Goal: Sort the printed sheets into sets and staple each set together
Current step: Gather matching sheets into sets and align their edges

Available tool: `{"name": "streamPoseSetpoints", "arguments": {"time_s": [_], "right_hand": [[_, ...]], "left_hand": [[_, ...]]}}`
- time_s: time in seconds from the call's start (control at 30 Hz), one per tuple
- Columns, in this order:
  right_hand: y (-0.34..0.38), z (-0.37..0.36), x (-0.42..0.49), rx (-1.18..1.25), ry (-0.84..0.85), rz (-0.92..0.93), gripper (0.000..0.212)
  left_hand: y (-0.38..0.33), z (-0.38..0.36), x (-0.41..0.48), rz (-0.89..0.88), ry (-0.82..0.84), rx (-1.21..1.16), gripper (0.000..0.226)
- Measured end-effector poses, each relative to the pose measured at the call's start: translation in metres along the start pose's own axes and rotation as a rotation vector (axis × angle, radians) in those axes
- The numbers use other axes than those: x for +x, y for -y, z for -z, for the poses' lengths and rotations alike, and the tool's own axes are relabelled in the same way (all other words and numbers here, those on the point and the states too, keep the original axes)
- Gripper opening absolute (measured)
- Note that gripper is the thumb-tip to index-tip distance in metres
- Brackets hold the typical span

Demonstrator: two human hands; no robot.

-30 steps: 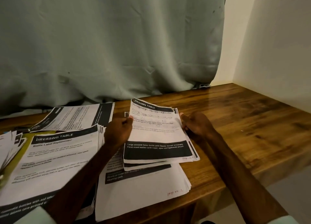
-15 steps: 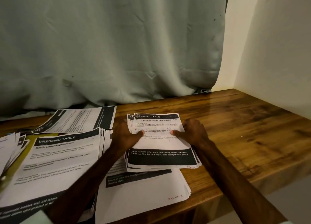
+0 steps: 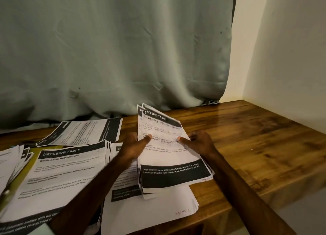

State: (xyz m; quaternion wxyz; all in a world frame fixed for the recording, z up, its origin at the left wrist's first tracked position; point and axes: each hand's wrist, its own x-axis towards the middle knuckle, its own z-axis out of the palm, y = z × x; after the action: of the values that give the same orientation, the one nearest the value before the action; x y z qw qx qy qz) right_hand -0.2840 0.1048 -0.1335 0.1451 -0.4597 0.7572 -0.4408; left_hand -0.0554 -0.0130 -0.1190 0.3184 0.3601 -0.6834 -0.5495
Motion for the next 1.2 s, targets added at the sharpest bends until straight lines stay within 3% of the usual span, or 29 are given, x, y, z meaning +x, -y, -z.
{"name": "streamPoseSetpoints", "arguments": {"time_s": [0.13,0.23,0.3,0.43,0.57,0.83,1.0,1.13,1.2], "right_hand": [[0.013,0.017,-0.016,0.625,0.183,-0.138,0.04],[0.024,0.035,-0.026,0.85,0.291,-0.078,0.044],[0.038,0.054,-0.033,0.86,0.208,-0.02,0.036],[0.075,0.095,-0.038,0.601,-0.113,0.207,0.018],[0.087,0.12,-0.04,0.545,-0.266,0.322,0.019],[0.051,0.128,-0.062,0.553,-0.356,0.296,0.014],[0.034,0.124,-0.062,0.55,-0.38,0.218,0.028],[0.044,0.128,-0.061,0.622,-0.428,0.231,0.021],[0.05,0.13,-0.057,0.655,-0.475,0.234,0.03]], "left_hand": [[-0.024,0.001,-0.01,-0.15,0.011,-0.049,0.022],[-0.038,-0.003,-0.019,-0.236,-0.021,-0.114,0.039],[-0.051,-0.01,-0.023,-0.281,-0.025,-0.147,0.042],[-0.092,-0.029,-0.031,-0.445,-0.055,-0.185,0.013],[-0.124,-0.054,-0.04,-0.521,-0.074,-0.269,0.012],[-0.112,-0.094,-0.04,-0.471,-0.046,-0.28,0.013],[-0.106,-0.108,-0.041,-0.418,-0.022,-0.288,0.019],[-0.124,-0.114,-0.042,-0.437,-0.042,-0.328,0.022],[-0.136,-0.114,-0.038,-0.458,-0.093,-0.339,0.025]]}}
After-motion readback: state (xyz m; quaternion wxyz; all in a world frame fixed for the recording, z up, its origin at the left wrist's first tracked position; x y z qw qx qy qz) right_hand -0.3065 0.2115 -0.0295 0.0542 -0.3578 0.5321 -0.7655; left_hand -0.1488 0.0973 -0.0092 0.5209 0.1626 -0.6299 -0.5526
